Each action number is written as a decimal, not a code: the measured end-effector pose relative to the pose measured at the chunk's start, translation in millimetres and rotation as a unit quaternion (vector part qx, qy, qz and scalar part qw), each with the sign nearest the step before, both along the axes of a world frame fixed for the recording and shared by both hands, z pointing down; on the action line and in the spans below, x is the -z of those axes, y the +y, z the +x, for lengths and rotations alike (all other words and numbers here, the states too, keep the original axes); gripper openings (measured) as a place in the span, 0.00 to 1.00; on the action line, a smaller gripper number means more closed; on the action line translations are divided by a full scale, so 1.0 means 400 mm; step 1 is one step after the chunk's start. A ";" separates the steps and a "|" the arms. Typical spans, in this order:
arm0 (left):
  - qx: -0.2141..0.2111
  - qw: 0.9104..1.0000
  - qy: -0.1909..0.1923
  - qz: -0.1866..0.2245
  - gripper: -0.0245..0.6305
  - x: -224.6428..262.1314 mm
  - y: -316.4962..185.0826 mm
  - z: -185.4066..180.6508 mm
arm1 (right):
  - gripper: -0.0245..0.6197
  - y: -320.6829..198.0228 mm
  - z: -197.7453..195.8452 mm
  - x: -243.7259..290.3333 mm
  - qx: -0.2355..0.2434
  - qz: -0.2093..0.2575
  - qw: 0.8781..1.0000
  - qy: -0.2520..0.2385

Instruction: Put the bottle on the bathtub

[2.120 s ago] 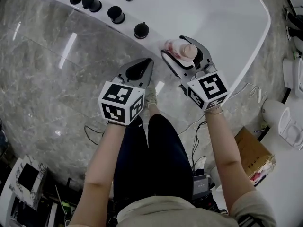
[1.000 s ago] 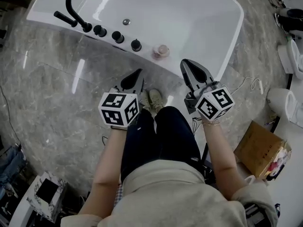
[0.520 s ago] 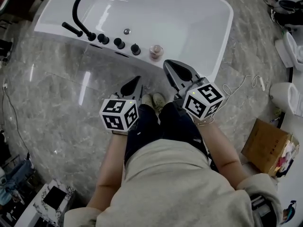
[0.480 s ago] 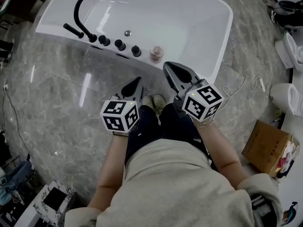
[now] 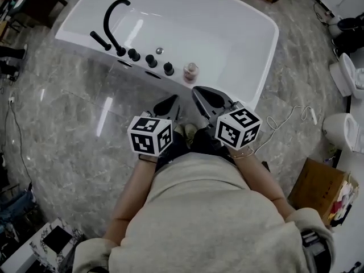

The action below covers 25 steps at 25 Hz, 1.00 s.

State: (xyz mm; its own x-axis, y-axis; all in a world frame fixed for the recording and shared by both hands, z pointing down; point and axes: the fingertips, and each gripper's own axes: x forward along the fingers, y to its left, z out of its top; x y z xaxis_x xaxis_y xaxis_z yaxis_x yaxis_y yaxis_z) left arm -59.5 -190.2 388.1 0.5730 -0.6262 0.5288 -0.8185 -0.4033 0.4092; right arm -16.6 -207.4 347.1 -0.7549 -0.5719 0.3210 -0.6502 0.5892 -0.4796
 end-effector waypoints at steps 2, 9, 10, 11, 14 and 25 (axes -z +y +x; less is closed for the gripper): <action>0.002 1.000 0.002 0.011 0.05 0.020 -0.012 0.002 | 0.04 0.001 -0.013 0.013 0.024 0.008 1.000 0.009; 0.005 0.999 -0.005 0.038 0.05 0.065 -0.018 -0.002 | 0.04 0.008 -0.040 0.023 0.045 0.014 0.998 0.038; 0.008 0.999 -0.009 0.036 0.05 0.063 -0.015 -0.005 | 0.04 0.008 -0.042 0.017 0.045 0.016 0.998 0.050; 0.011 0.999 -0.013 0.034 0.05 0.058 -0.013 -0.009 | 0.04 0.008 -0.044 0.010 0.045 0.015 0.997 0.060; 0.016 0.999 -0.026 0.028 0.05 0.044 -0.005 -0.020 | 0.04 0.008 -0.048 -0.001 0.039 0.011 0.997 0.066; 0.018 0.999 -0.031 0.023 0.05 0.045 0.011 -0.016 | 0.04 0.032 -0.046 0.009 0.040 0.012 0.997 0.059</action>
